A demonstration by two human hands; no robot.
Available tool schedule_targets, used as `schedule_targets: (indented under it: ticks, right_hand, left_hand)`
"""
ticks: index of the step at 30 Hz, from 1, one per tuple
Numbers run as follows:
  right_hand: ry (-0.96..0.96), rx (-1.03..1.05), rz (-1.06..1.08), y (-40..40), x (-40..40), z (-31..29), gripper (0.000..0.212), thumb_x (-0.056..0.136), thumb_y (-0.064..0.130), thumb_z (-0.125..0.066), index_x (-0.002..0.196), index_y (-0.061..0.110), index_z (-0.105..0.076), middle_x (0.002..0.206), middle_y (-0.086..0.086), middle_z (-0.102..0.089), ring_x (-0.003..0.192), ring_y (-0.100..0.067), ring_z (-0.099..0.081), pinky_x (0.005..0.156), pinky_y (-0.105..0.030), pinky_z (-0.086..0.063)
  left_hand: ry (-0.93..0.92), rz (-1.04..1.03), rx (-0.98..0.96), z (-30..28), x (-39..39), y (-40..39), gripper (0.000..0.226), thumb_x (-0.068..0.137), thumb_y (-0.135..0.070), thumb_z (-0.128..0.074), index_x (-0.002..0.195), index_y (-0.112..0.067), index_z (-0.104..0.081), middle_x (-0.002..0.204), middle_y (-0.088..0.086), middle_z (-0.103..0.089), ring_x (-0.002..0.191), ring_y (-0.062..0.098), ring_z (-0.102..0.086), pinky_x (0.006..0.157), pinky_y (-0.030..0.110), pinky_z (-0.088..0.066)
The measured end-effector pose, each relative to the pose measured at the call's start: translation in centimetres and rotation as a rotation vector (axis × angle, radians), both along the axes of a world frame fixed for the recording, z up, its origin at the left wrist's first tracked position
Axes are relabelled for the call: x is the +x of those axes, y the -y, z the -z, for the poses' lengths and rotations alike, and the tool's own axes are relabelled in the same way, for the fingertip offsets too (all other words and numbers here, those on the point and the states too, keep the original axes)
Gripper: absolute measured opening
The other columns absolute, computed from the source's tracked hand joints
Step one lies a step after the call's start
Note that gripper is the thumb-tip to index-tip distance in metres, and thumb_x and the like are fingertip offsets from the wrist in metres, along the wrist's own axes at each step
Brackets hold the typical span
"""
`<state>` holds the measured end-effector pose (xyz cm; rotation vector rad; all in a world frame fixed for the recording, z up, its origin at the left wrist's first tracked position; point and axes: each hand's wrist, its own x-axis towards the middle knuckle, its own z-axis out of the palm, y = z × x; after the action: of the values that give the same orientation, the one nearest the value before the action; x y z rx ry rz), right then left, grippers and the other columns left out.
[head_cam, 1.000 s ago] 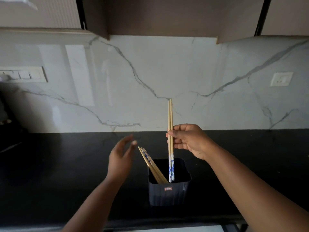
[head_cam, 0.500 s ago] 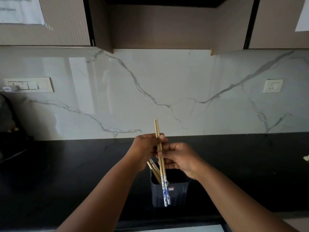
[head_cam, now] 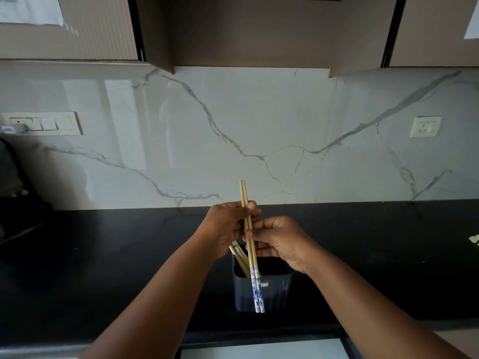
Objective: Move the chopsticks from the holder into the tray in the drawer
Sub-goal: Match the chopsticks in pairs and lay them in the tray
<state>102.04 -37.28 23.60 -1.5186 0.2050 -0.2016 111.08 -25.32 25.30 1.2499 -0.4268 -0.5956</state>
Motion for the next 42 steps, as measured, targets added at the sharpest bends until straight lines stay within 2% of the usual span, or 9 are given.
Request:
schedule_targets:
  ticks: [5, 8, 13, 17, 23, 29, 34, 38, 42]
  right_hand:
    - [-0.039, -0.049, -0.009, 0.4, 0.1, 0.7, 0.01, 0.082, 0.004, -0.073, 0.092, 0.003, -0.071, 0.079, -0.009, -0.077, 0.072, -0.02, -0.074, 0.063, -0.03, -0.06]
    - [-0.068, -0.125, 0.002, 0.9, -0.2, 1.8, 0.005, 0.082, 0.006, -0.073, 0.087, 0.008, -0.072, 0.08, -0.008, -0.076, 0.073, -0.019, -0.073, 0.071, -0.034, -0.061]
    - [-0.217, -0.291, -0.051, 1.9, -2.0, 7.1, 0.007, 0.08, 0.007, -0.076, 0.087, 0.006, -0.073, 0.081, -0.013, -0.075, 0.072, -0.02, -0.072, 0.068, -0.033, -0.061]
    - [-0.385, -0.391, -0.162, 1.5, -4.2, 13.8, 0.008, 0.079, 0.011, -0.077, 0.085, 0.007, -0.073, 0.076, -0.008, -0.071, 0.068, -0.013, -0.066, 0.069, -0.03, -0.058]
    - [-0.525, -0.721, -0.383, 1.2, -6.8, 21.6, 0.011, 0.082, 0.03, -0.069, 0.088, 0.022, -0.073, 0.07, 0.01, -0.063, 0.059, 0.0, -0.053, 0.06, -0.022, -0.043]
    - [-0.553, -0.939, -0.527, 1.5, -7.1, 26.5, 0.016, 0.091, 0.019, -0.052, 0.079, 0.014, -0.061, 0.067, 0.012, -0.053, 0.068, -0.015, -0.052, 0.062, -0.029, -0.039]
    - [-0.632, -1.112, -0.529, 0.5, -7.3, 30.4, 0.018, 0.089, 0.008, -0.048, 0.072, 0.013, -0.049, 0.069, -0.001, -0.048, 0.066, -0.023, -0.047, 0.053, -0.029, -0.032]
    - [-0.664, -1.242, -0.542, -0.4, -7.1, 31.9, 0.018, 0.086, 0.0, -0.05, 0.095, 0.009, -0.063, 0.082, -0.005, -0.059, 0.072, -0.023, -0.056, 0.06, -0.024, -0.04]
    - [-0.692, -1.274, -0.553, -0.8, -6.8, 32.7, 0.02, 0.085, -0.002, -0.053, 0.099, 0.007, -0.065, 0.081, -0.004, -0.054, 0.075, -0.023, -0.059, 0.063, -0.028, -0.045]
  left_hand:
    - [-0.008, 0.019, 0.041, 0.9, 0.0, 0.2, 0.017, 0.088, -0.016, -0.064, 0.099, -0.004, -0.069, 0.098, 0.012, -0.074, 0.085, 0.024, -0.072, 0.066, 0.031, -0.058]
    - [0.221, -0.102, 0.113, 2.0, 0.2, 0.2, 0.027, 0.087, -0.036, -0.065, 0.094, -0.011, -0.071, 0.088, 0.007, -0.069, 0.077, 0.021, -0.064, 0.064, 0.028, -0.05]
    - [0.771, -0.581, 0.243, 8.2, 2.6, -2.9, 0.049, 0.094, -0.054, -0.046, 0.121, -0.018, -0.065, 0.123, 0.0, -0.067, 0.12, 0.008, -0.056, 0.102, 0.033, -0.045]
    - [0.985, -0.474, 0.704, 15.7, 5.1, -4.5, 0.056, 0.098, -0.051, -0.037, 0.139, -0.015, -0.048, 0.152, 0.008, -0.04, 0.145, 0.022, -0.024, 0.118, 0.045, -0.021]
    - [0.92, -0.088, 1.33, 25.5, 4.9, -6.1, 0.082, 0.092, -0.066, -0.021, 0.153, -0.014, -0.005, 0.163, 0.008, 0.001, 0.148, 0.024, 0.011, 0.12, 0.042, 0.005]
    - [0.96, -0.07, 1.367, 25.7, 5.2, -6.3, 0.082, 0.09, -0.07, -0.015, 0.154, -0.018, -0.003, 0.163, 0.002, 0.004, 0.148, 0.021, 0.011, 0.12, 0.04, 0.005]
    - [0.946, -0.057, 1.364, 25.1, 5.0, -6.3, 0.081, 0.091, -0.069, -0.018, 0.154, -0.02, -0.003, 0.162, 0.0, 0.004, 0.148, 0.02, 0.011, 0.12, 0.038, 0.005]
    - [0.941, -0.073, 1.364, 25.1, 5.0, -6.3, 0.081, 0.091, -0.07, -0.018, 0.154, -0.022, -0.004, 0.162, -0.001, 0.003, 0.148, 0.018, 0.011, 0.119, 0.037, 0.005]
    - [0.943, -0.077, 1.357, 25.2, 5.1, -6.2, 0.081, 0.091, -0.071, -0.019, 0.154, -0.022, -0.005, 0.162, -0.001, 0.002, 0.148, 0.018, 0.011, 0.12, 0.038, 0.005]
